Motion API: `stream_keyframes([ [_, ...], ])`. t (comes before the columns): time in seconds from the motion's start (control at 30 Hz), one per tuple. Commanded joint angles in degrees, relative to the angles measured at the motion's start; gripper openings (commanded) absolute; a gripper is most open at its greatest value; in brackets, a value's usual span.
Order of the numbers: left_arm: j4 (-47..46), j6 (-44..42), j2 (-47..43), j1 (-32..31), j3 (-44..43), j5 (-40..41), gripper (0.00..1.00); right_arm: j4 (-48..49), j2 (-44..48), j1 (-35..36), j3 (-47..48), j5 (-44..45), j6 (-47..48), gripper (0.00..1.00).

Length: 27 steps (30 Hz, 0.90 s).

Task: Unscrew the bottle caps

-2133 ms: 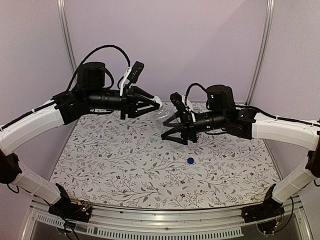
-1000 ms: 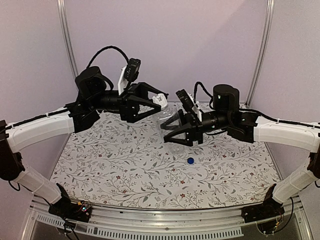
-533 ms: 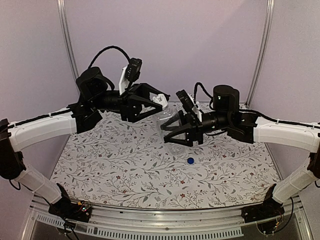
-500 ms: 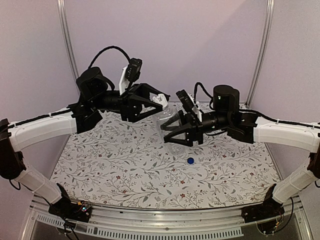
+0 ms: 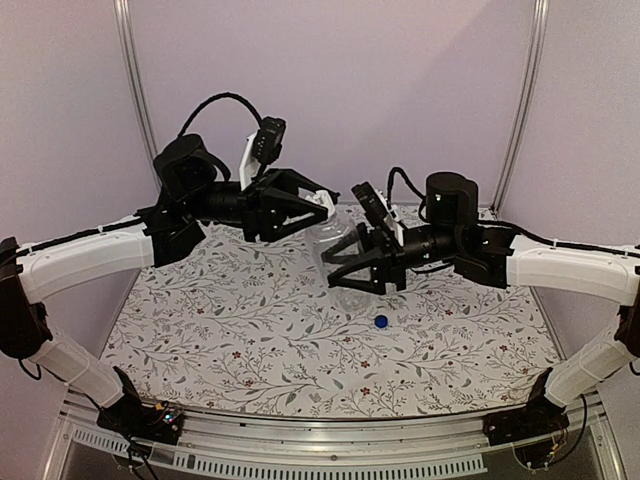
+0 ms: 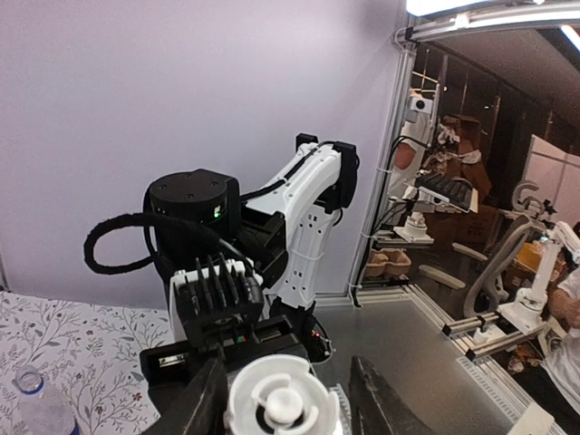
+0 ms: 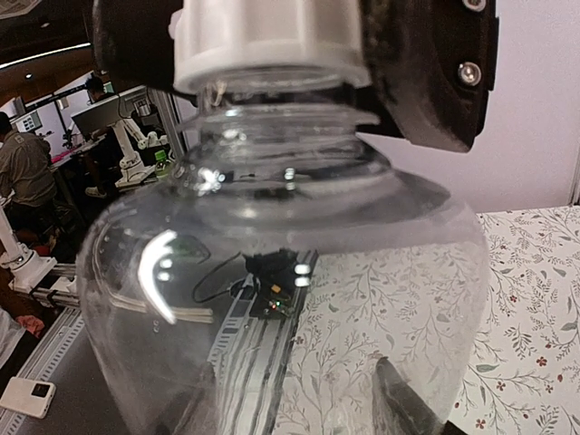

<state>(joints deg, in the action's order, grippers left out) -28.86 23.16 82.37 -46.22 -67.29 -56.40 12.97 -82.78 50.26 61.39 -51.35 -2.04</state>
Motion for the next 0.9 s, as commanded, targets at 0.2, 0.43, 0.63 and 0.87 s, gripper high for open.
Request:
stream_keyframes([
  [0.2,3.1,-2.6,-0.1,-0.7,-1.3,1.2,0.34,0.3,0.7,0.3,-0.2,1.9,-0.9,0.32],
  [0.43,5.8,-4.2,-1.7,-0.8,-0.7,5.3,0.21,-3.6,1.1,0.3,1.0,8.3,0.1,0.35],
  [0.63,9.0,-4.3,-2.6,-0.9,-0.6,11.4,0.01,-8.5,1.7,0.3,2.8,16.4,1.4,0.36],
  [0.87,16.2,0.1,-5.0,-2.9,-0.2,35.6,0.0,-11.8,1.7,0.3,4.5,28.6,4.6,0.34],
])
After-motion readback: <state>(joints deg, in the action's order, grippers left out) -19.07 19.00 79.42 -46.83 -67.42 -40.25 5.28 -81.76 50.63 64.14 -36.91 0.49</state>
